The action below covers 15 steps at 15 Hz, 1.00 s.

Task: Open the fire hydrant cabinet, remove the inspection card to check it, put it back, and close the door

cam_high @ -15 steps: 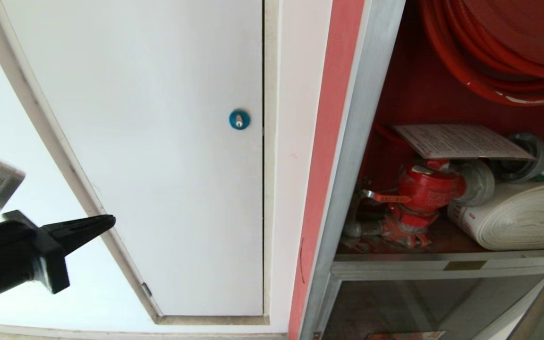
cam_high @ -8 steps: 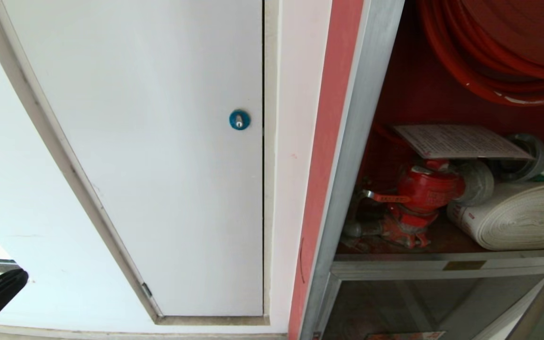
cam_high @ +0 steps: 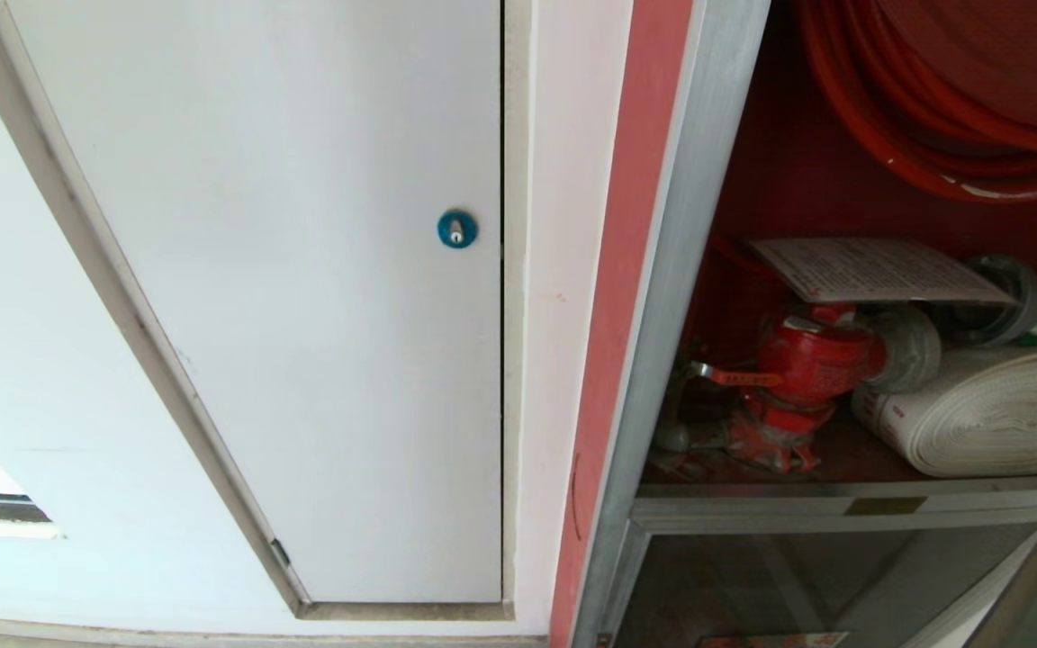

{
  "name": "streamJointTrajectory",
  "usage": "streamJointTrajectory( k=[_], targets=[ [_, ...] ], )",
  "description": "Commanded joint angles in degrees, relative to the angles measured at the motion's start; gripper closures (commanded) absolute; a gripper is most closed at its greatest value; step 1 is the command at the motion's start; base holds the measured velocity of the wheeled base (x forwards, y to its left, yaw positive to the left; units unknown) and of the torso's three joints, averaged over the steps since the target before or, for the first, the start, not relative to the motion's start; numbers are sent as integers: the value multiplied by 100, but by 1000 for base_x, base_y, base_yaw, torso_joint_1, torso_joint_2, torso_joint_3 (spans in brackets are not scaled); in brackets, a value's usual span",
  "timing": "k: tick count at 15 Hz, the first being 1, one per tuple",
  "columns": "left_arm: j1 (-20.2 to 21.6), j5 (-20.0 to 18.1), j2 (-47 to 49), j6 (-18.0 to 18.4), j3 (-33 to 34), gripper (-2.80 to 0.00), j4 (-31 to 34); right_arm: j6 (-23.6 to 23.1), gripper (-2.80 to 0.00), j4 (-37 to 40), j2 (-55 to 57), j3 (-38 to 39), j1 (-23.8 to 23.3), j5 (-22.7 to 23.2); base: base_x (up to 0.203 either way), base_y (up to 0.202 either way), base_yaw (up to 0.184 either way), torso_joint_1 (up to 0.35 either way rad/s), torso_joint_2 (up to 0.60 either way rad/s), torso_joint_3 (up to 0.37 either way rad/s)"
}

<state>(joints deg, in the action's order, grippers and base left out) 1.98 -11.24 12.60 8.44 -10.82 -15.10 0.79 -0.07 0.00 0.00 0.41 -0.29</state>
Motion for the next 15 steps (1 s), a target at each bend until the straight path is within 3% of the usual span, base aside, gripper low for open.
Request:
streamJointTrajectory(
  k=[1,5,9,11,13,15],
  targets=[
    [-109,46,-552,11,190,0,43,0,0,-1,9,0,2,-6,0,0,0,0,0,0],
    [-136,125,-1270,22,568,0,984,18,0,-1,9,0,2,-6,0,0,0,0,0,0],
    [-137,356,-1257,45,964,0,1076,18,0,-1,9,0,2,-6,0,0,0,0,0,0],
    [-137,677,-1257,99,1050,0,1106,18,0,0,9,0,2,3,0,0,0,0,0,0],
    [-137,834,-1258,185,1082,0,1461,18,0,-1,9,0,2,-6,0,0,0,0,0,0],
    [-137,830,-1252,-144,1085,0,1519,18,0,-1,9,0,2,3,0,0,0,0,0,0]
  ],
)
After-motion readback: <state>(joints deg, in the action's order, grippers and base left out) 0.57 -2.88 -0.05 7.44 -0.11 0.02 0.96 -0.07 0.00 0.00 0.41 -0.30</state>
